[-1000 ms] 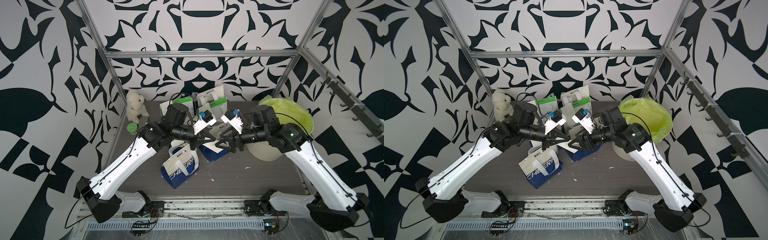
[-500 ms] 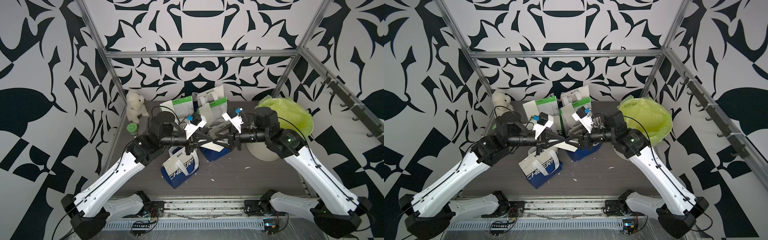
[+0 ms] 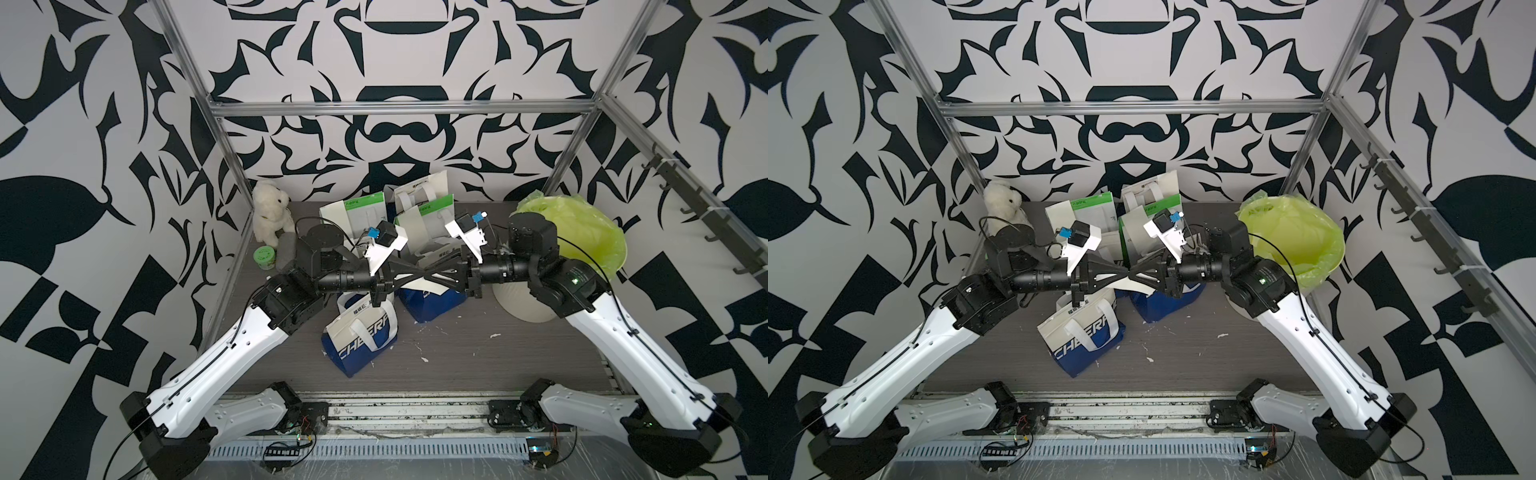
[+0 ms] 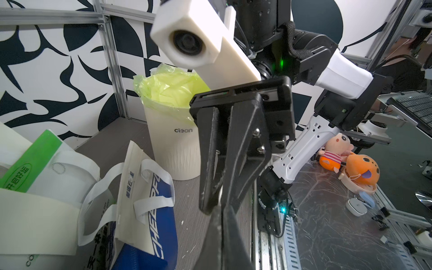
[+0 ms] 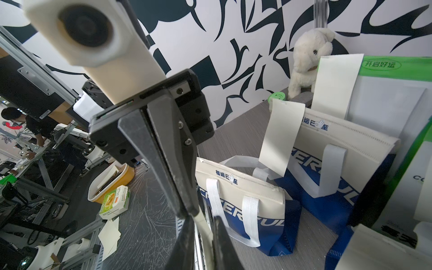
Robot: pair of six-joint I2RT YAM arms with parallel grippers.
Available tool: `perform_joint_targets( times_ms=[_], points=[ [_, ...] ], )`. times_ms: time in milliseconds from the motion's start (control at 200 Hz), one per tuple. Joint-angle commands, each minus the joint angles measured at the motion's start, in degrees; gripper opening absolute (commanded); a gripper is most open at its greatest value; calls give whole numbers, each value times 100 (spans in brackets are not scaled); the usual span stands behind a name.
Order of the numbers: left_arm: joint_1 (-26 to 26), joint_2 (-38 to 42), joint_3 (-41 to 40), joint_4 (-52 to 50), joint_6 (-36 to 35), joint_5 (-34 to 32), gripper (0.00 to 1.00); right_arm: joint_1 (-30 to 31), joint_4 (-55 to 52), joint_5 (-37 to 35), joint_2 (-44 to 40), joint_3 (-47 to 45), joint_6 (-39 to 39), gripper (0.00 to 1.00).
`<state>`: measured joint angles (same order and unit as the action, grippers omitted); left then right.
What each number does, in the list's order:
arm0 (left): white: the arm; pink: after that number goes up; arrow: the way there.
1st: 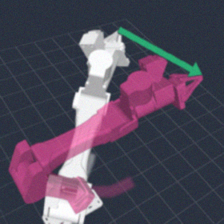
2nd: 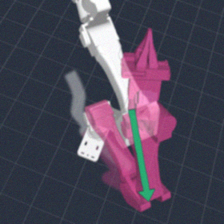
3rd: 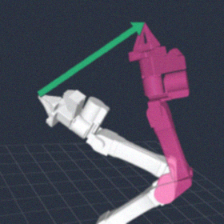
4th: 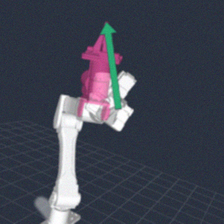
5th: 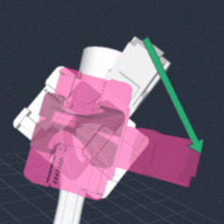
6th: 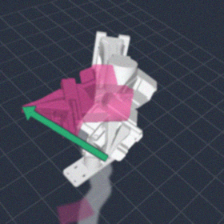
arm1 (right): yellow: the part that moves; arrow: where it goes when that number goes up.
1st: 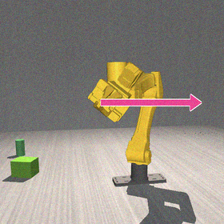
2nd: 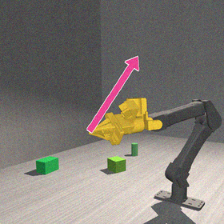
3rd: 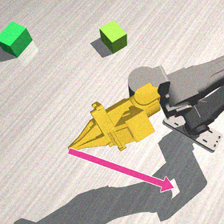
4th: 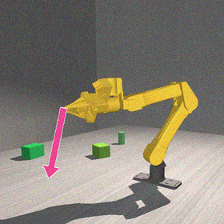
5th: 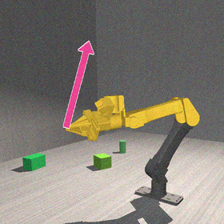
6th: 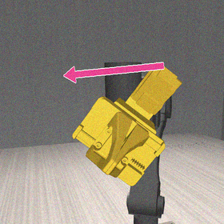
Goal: Shred takeout receipts and throw away
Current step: Shred the takeout receipt.
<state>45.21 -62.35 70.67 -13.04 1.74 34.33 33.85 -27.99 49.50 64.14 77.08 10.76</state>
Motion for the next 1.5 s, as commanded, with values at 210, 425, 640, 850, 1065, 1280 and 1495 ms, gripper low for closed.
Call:
perform_joint_targets(
  times_ms=[210, 425, 640, 850, 1065, 1280, 1495],
  points=[
    [14, 121, -194, 161, 125, 65, 0, 30, 558, 108, -221, -17, 97, 13],
    [14, 148, -230, 213, 142, 42, 0, 20, 497, 122, -209, 9, 88, 13],
    [14, 174, -260, 318, 160, 15, 0, 24, 464, 140, -157, -56, 90, 12],
    [13, 256, -351, 415, 211, -32, 0, 24, 409, 157, -156, -87, 82, 13],
    [11, 307, -425, 513, 257, -41, 0, 24, 412, 158, -200, -106, 75, 12],
    [13, 269, -424, 570, 289, -27, 0, 26, 417, 198, -150, -97, 118, 12],
    [11, 258, -438, 609, 318, -5, 0, 23, 365, 175, -95, -105, 128, 14]
  ],
)
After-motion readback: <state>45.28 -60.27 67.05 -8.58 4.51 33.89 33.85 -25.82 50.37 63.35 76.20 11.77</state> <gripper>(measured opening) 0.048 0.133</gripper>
